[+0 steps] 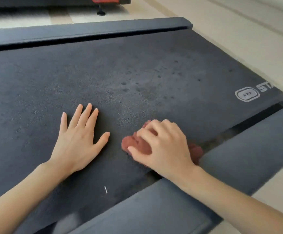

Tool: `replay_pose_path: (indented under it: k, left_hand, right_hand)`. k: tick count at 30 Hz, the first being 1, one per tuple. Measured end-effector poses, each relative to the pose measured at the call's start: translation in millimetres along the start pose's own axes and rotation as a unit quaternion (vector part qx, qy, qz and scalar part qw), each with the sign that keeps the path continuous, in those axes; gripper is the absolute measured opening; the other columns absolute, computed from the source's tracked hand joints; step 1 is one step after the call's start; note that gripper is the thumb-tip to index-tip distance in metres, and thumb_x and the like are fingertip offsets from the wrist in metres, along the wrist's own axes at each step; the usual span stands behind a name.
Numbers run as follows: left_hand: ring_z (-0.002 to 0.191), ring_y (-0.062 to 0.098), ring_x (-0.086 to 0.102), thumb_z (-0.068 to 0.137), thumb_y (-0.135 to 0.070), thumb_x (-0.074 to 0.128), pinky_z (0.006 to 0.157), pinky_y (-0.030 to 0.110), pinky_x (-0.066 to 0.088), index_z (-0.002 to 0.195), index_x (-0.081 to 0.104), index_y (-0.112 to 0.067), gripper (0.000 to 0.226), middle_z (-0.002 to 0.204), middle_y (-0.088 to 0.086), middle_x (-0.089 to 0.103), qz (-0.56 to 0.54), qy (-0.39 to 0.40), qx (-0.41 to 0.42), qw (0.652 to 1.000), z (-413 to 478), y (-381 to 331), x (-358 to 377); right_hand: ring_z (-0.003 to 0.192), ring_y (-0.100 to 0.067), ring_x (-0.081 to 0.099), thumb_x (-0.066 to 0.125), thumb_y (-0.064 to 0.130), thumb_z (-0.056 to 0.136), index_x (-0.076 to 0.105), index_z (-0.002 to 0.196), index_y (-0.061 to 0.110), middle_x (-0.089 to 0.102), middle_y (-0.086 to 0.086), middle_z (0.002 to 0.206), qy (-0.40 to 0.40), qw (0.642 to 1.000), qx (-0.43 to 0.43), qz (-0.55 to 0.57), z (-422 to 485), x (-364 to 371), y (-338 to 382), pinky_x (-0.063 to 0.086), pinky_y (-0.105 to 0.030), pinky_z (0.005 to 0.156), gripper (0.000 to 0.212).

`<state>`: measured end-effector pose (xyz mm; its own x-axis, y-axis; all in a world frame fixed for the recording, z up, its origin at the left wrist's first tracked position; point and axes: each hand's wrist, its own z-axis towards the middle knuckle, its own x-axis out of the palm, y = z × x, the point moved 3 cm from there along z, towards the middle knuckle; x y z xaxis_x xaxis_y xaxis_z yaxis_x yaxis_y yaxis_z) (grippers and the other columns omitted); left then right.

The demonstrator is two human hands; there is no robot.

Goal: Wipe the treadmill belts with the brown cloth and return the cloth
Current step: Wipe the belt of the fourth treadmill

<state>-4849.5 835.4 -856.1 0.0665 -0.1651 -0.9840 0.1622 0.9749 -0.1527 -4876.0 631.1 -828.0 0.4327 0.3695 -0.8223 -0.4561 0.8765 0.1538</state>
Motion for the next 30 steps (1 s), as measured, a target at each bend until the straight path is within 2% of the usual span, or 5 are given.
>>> replay_pose_path:
  k: [10, 18, 22, 26, 30]
  left_hand:
    - [0.145, 0.017, 0.002, 0.078, -0.066, 0.011, 0.118, 0.044, 0.001, 0.148, 0.022, -0.014, 0.088, 0.157, 0.001, 0.013, -0.002, 0.008, -0.025, 1.000, 1, 3, -8]
    - [0.144, 0.015, 0.001, 0.082, -0.064, 0.010, 0.118, 0.044, 0.000, 0.148, 0.023, -0.016, 0.083, 0.156, 0.000, 0.012, -0.006, 0.001, -0.009, 1.000, 2, 1, -1]
    - [0.144, 0.011, -0.004, 0.079, -0.069, 0.006, 0.118, 0.041, -0.002, 0.149, 0.018, -0.021, 0.085, 0.157, -0.004, 0.008, 0.010, 0.018, 0.021, 1.000, 11, 14, -3]
    - [0.144, 0.011, -0.003, 0.074, -0.073, 0.004, 0.118, 0.043, -0.002, 0.149, 0.015, -0.023, 0.091, 0.157, -0.006, 0.008, 0.020, 0.039, 0.027, 0.999, 46, 49, -11]
    - [0.144, 0.010, -0.007, 0.078, -0.072, 0.008, 0.117, 0.045, -0.004, 0.149, 0.015, -0.021, 0.087, 0.157, -0.006, 0.007, 0.004, 0.035, 0.037, 0.999, 54, 57, -4]
  right_hand:
    - [0.066, -0.022, 0.053, 0.065, 0.050, 0.068, 0.068, 0.074, 0.024, 0.060, 0.003, 0.075, 0.026, 0.986, -0.132, 0.102, 18, 7, -10, 0.044, -0.035, 0.059, 0.027]
    - [0.087, -0.019, 0.056, 0.059, 0.058, 0.077, 0.064, 0.086, 0.028, 0.060, 0.006, 0.090, 0.075, 0.997, 0.024, 0.008, 133, 72, -57, 0.041, -0.030, 0.072, 0.031]
    - [0.088, -0.022, 0.054, 0.058, 0.057, 0.080, 0.065, 0.089, 0.028, 0.060, 0.004, 0.093, 0.074, 0.996, 0.049, -0.003, 130, 73, -53, 0.040, -0.032, 0.077, 0.031]
    - [0.075, -0.021, 0.055, 0.069, 0.051, 0.072, 0.068, 0.081, 0.025, 0.062, 0.005, 0.084, 0.036, 0.998, -0.010, 0.047, 80, 49, -32, 0.043, -0.031, 0.072, 0.027]
    - [0.069, -0.020, 0.054, 0.065, 0.049, 0.072, 0.069, 0.076, 0.023, 0.062, 0.005, 0.078, 0.006, 0.993, -0.093, 0.071, 67, 47, -19, 0.044, -0.032, 0.064, 0.026]
